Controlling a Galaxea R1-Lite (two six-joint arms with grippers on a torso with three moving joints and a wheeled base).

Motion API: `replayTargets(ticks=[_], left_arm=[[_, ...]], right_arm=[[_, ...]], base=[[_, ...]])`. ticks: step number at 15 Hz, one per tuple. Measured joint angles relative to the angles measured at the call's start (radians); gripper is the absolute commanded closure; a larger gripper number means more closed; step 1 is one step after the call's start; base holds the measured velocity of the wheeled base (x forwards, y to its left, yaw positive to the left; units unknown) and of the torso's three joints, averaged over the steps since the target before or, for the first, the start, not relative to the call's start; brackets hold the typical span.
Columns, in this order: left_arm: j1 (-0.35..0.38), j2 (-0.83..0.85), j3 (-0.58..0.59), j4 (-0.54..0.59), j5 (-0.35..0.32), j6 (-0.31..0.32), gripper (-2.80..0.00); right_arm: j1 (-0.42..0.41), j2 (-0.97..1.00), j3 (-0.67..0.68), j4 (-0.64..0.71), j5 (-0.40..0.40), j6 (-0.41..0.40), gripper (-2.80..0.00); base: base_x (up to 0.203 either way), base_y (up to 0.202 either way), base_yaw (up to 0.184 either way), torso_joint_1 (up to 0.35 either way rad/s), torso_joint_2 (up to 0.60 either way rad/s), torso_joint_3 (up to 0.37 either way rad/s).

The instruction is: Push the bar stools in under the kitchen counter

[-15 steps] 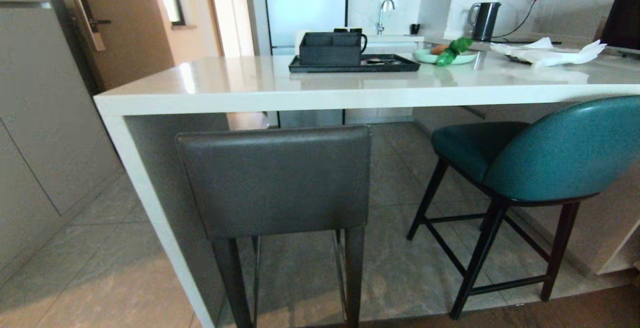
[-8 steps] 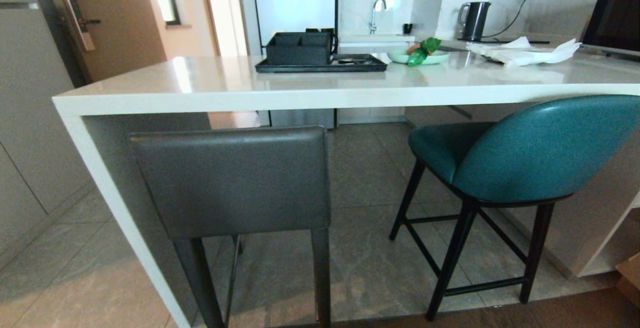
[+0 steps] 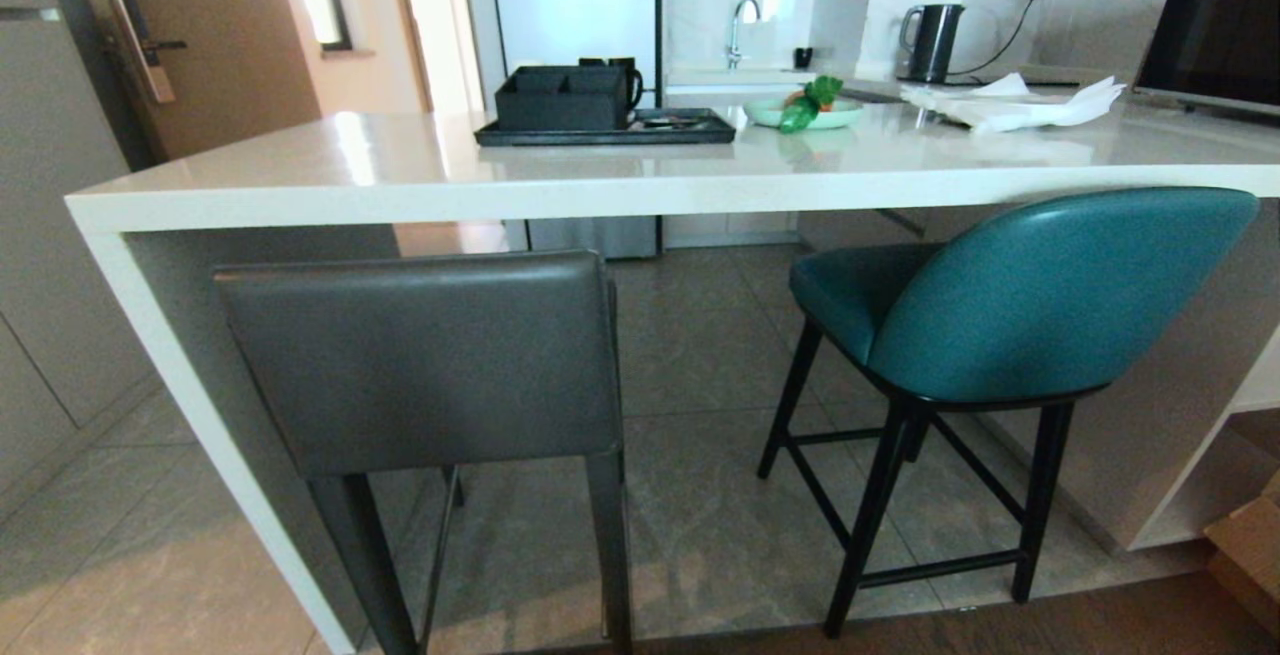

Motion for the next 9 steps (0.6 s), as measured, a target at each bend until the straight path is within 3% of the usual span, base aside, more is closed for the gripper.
replayTargets(ticks=[3, 9], left_arm=[[0.000, 0.000, 0.000, 0.001, 0.000, 0.000, 0.00], [0.000, 0.000, 0.000, 0.000, 0.000, 0.000, 0.00]], right_arm=[[0.000, 0.000, 0.000, -0.002, -0.002, 0.002, 0.00], [0.000, 0.000, 0.000, -0.001, -0.002, 0.002, 0.00]], base=[[0.000, 0.000, 0.000, 0.049, -0.21, -0.260], [0.000, 0.000, 0.000, 0.177, -0.50, -0.282]])
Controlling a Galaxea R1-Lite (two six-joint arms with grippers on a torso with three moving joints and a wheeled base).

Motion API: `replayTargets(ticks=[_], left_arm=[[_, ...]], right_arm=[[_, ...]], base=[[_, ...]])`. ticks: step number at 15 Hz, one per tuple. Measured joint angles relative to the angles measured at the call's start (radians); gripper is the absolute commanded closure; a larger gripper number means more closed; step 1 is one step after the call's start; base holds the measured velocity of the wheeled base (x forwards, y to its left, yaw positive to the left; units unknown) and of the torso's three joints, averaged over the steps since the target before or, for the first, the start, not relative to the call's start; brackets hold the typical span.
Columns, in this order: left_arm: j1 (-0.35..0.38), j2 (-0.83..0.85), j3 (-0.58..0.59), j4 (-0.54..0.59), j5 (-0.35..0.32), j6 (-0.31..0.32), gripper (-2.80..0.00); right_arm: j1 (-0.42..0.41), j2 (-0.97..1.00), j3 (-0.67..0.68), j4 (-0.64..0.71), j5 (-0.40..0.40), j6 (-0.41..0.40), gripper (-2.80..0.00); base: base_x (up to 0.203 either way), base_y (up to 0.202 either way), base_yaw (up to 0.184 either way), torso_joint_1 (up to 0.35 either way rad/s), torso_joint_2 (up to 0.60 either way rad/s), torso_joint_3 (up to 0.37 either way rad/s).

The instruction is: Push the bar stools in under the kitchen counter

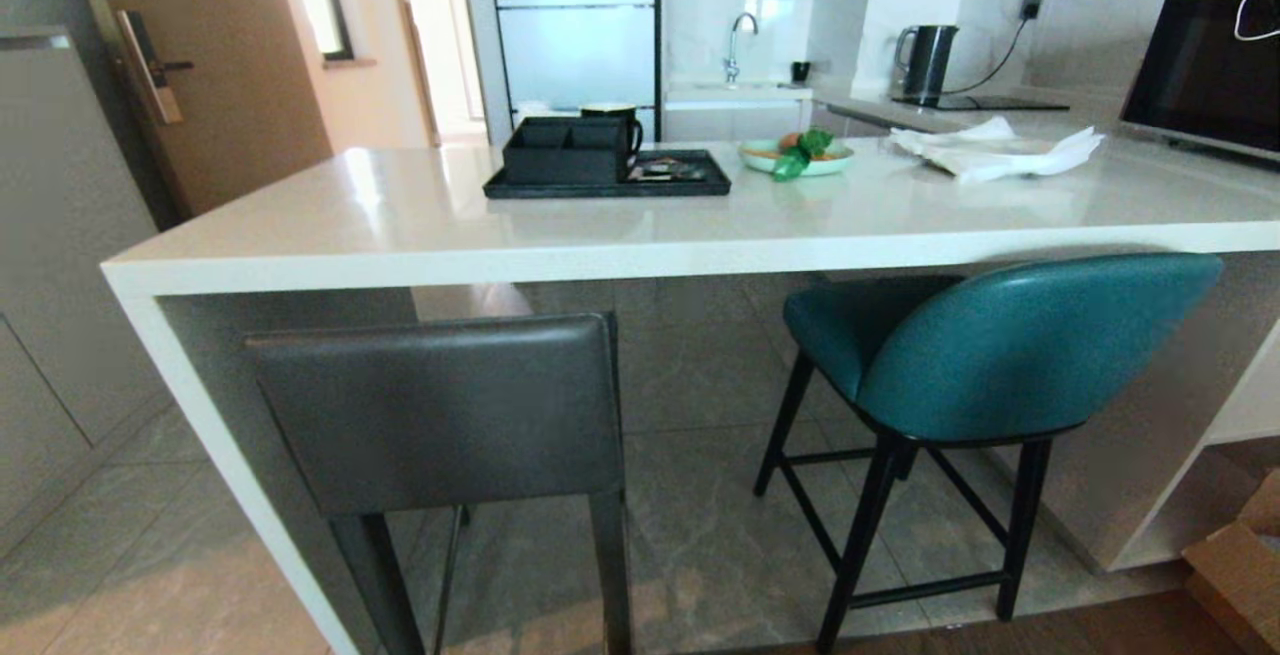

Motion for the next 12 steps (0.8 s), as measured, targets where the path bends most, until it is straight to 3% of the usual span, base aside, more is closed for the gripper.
replayTargets(ticks=[12], left_arm=[[0.000, 0.000, 0.000, -0.001, 0.000, -0.001, 0.00]], right_arm=[[0.000, 0.001, 0.000, -0.002, 0.000, 0.000, 0.00]], base=[[0.000, 0.000, 0.000, 0.204, -0.49, -0.281]])
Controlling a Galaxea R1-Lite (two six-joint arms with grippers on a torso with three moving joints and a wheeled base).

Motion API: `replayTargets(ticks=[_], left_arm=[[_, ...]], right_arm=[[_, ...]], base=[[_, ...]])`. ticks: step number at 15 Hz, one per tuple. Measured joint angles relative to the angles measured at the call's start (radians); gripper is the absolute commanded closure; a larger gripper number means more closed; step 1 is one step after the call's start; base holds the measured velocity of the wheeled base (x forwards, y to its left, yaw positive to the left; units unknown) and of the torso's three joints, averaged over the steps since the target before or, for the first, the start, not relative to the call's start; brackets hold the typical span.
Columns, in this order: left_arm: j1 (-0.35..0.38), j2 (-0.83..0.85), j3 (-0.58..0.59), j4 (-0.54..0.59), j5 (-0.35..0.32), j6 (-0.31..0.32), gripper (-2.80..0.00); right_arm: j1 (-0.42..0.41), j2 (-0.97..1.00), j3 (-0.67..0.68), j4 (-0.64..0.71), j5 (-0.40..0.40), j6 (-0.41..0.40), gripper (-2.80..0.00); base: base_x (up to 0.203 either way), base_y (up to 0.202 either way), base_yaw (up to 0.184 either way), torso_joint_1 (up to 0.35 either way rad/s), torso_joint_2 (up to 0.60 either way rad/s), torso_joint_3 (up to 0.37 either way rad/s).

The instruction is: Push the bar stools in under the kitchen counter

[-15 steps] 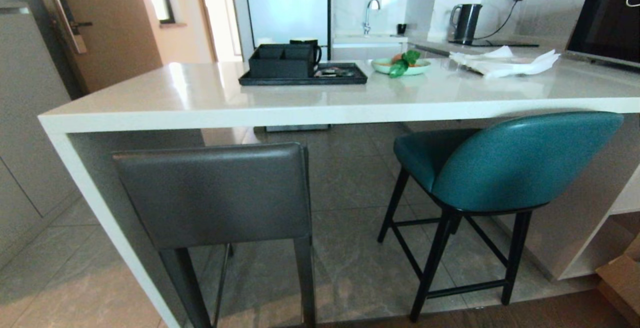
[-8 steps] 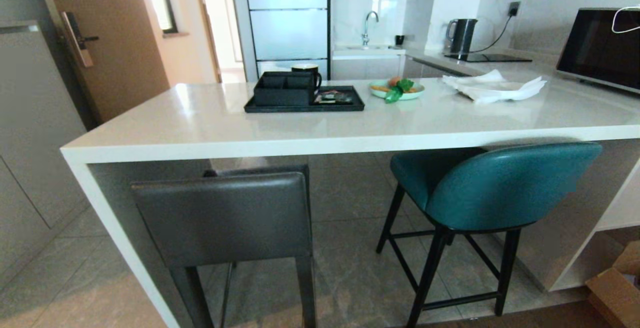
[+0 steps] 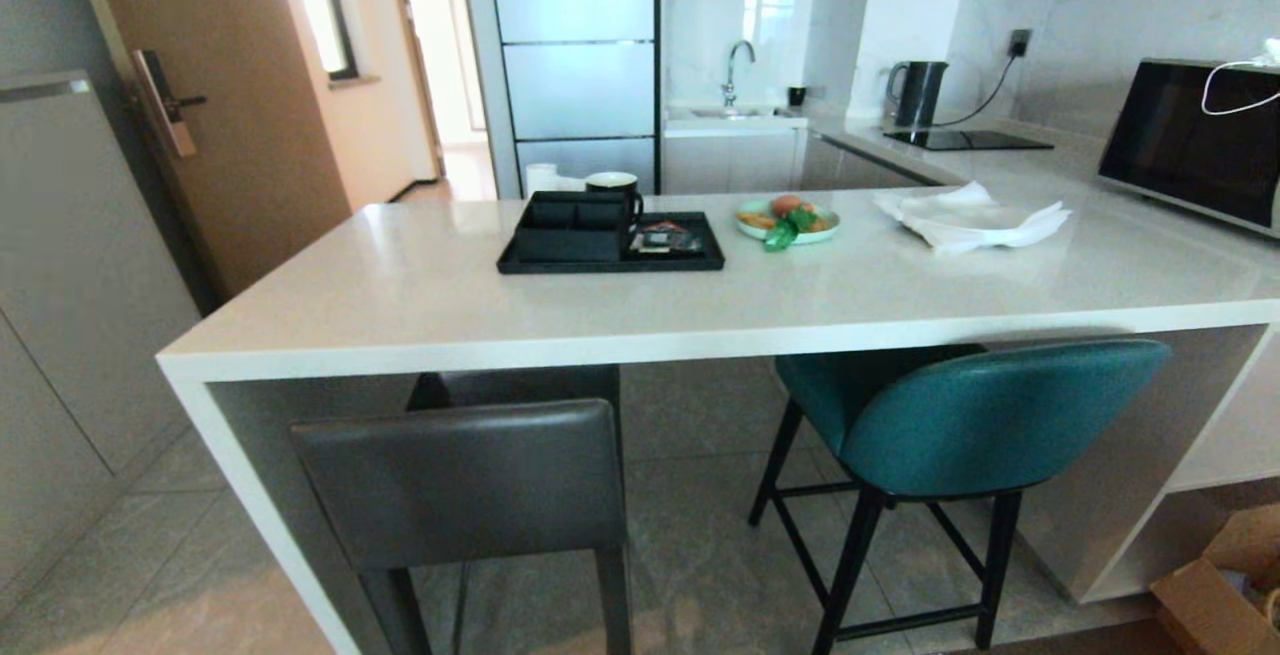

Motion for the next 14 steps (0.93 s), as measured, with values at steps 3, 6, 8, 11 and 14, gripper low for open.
replayTargets(ticks=[3, 6, 8, 11, 14], left_arm=[[0.000, 0.000, 0.000, 0.000, 0.000, -0.001, 0.00], [0.000, 0.000, 0.000, -0.001, 0.000, 0.000, 0.00], [0.000, 0.000, 0.000, 0.000, 0.000, 0.000, 0.00], [0.000, 0.000, 0.000, 0.000, 0.000, -0.001, 0.00], [0.000, 0.000, 0.000, -0.001, 0.000, 0.000, 0.00]], right_arm=[[0.000, 0.000, 0.000, 0.001, 0.000, 0.000, 0.00], [0.000, 0.000, 0.000, -0.001, 0.000, 0.000, 0.00], [0.000, 0.000, 0.000, 0.001, 0.000, 0.000, 0.00], [0.000, 0.000, 0.000, 0.000, 0.000, 0.001, 0.00], [0.000, 0.000, 0.000, 0.000, -0.001, 0.017, 0.00]], base=[[0.000, 0.000, 0.000, 0.236, -0.52, -0.285], [0.000, 0.000, 0.000, 0.215, -0.46, -0.249], [0.000, 0.000, 0.000, 0.069, -0.13, -0.070], [0.000, 0.000, 0.000, 0.016, -0.03, -0.013], [0.000, 0.000, 0.000, 0.000, 0.00, 0.000]])
